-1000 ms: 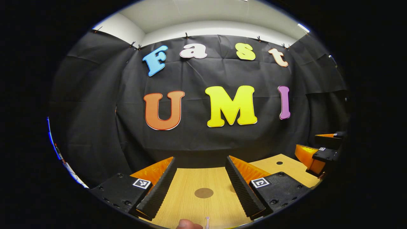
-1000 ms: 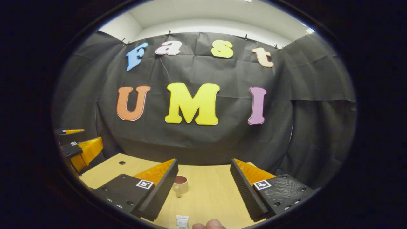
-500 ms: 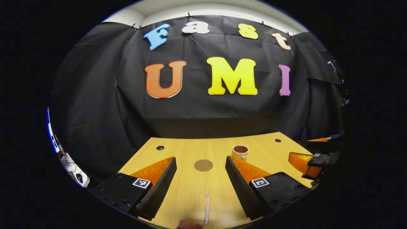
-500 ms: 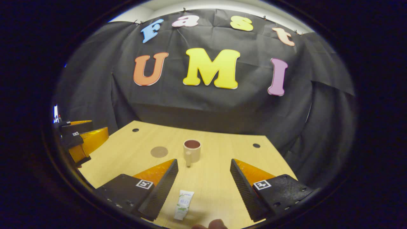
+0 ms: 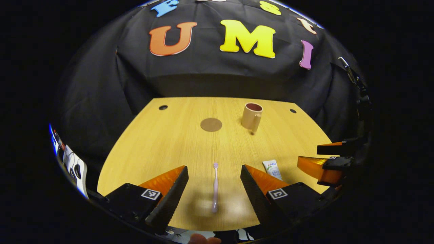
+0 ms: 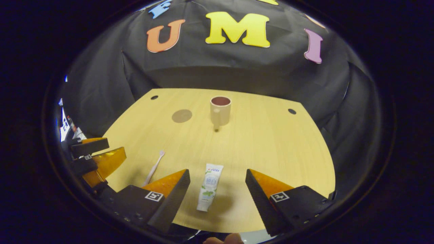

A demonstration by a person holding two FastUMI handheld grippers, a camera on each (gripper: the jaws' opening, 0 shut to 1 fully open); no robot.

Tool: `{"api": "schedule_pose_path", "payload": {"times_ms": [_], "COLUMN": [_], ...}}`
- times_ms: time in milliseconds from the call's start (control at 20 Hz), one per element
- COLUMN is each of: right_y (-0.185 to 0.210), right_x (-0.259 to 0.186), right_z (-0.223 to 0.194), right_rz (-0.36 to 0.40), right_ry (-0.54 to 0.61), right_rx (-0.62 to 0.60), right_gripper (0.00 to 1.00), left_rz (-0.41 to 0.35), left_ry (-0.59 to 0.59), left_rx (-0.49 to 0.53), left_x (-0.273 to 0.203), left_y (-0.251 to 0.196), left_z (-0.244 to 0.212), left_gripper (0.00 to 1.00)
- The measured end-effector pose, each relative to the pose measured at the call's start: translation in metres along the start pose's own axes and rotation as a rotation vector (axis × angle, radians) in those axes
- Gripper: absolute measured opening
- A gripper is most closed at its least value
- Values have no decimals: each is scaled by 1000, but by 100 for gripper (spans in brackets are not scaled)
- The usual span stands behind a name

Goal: Put the toothbrush and toothpaste on the desktop into the cup, then pick up the cup and place it on the coaster on the desktop.

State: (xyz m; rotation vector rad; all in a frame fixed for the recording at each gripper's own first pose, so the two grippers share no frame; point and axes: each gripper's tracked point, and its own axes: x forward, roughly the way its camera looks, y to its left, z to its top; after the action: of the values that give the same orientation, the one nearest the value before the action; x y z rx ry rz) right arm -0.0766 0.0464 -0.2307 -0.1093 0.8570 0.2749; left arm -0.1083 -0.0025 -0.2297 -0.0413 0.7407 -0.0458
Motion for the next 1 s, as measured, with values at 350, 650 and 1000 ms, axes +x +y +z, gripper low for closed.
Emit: {"api": "schedule_pose_path", "payload": {"times_ms": [350, 650, 1000], "right_y": [6, 13, 12], "right_x": [30, 36, 57], "right_z": [-35, -47, -61], "right_rz": [-1, -19, -67], "right_ry": [315, 514, 637], "right_rx": [72, 128, 190], "right_gripper": [96, 96, 96], "left_rz": [-83, -115, -126], "left_ry": [224, 397, 487], "left_rx": [-8, -49, -86], "left_x": [12, 16, 18], "left_y": [-10, -10, -1], "left_z": [-42, -70, -79], "left_gripper": [99, 99, 100]}}
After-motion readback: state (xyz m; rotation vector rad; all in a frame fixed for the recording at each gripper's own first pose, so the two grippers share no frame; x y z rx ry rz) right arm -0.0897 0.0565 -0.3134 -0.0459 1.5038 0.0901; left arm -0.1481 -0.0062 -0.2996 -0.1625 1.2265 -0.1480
